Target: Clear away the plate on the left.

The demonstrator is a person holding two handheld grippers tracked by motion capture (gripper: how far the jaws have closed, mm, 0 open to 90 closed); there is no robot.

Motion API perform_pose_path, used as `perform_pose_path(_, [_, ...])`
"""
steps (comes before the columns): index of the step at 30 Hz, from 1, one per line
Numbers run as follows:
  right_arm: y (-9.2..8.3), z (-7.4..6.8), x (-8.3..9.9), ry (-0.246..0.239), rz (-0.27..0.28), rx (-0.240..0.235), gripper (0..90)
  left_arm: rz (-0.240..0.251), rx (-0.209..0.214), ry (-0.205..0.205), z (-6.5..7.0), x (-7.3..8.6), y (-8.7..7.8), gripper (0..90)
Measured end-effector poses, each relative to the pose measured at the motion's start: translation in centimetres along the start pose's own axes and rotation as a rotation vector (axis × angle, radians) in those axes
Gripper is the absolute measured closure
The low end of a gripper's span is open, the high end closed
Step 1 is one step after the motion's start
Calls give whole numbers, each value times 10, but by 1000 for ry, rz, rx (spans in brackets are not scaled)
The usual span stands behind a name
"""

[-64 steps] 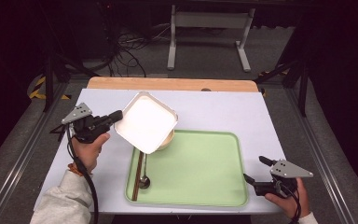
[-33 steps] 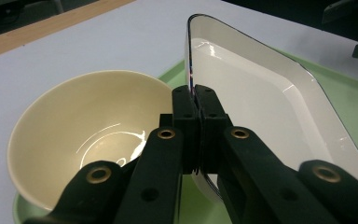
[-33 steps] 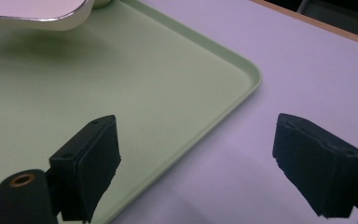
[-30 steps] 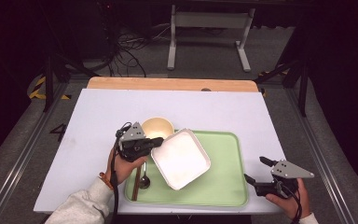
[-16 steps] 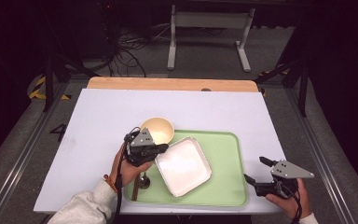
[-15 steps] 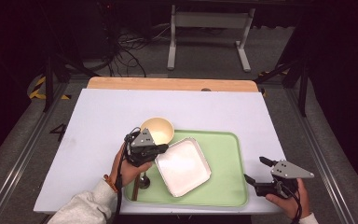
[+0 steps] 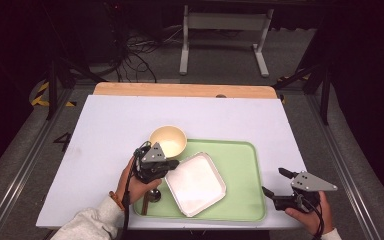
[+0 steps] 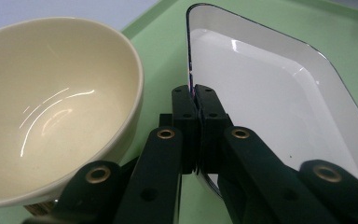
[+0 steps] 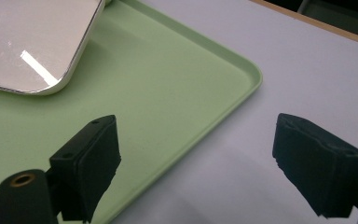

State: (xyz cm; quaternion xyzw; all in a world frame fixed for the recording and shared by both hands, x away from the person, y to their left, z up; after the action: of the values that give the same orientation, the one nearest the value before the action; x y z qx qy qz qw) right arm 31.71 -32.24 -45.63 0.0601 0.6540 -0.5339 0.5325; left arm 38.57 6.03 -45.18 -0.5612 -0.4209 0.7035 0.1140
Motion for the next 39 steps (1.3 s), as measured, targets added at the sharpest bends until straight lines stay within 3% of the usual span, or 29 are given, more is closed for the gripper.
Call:
perform_pose_path(10, [1,-1,0,-2,-2,1,150,-43,-30,4,-3,12,3,866])
perform_pose_path(15, [1,-1,0,-1,-6,1,151,-82,-38,29,-2,15,6,900])
perform_pose_path(26, [0,-1,0,-2,-1,3,151,-99,-10,75,12,15,8,900])
perform_pose_path(29, [-1,-1,0,-2,-2,4,151,-81,25,99,19,15,6,900])
perform_pose_path(35, [-1,-1,-1,-4,0,9,148,-85,41,149,32,20,2,767])
perform_pose_path(39, [-2,-1,-1,-4,3,12,147,-93,59,148,39,24,2,595])
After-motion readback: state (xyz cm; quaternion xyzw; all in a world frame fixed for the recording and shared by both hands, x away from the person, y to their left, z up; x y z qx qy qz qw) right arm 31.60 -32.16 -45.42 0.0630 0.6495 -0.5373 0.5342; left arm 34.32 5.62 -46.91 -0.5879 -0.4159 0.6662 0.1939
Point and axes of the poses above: each handheld gripper's, and its own axes: y roughly forward along the jaws, x roughly out of its underside, z roughly to its right, the point moved 5 cm from there along y, roughly forward along the jaws, and after that the axes turned 9 degrees about -z, right-handed, at the moved point
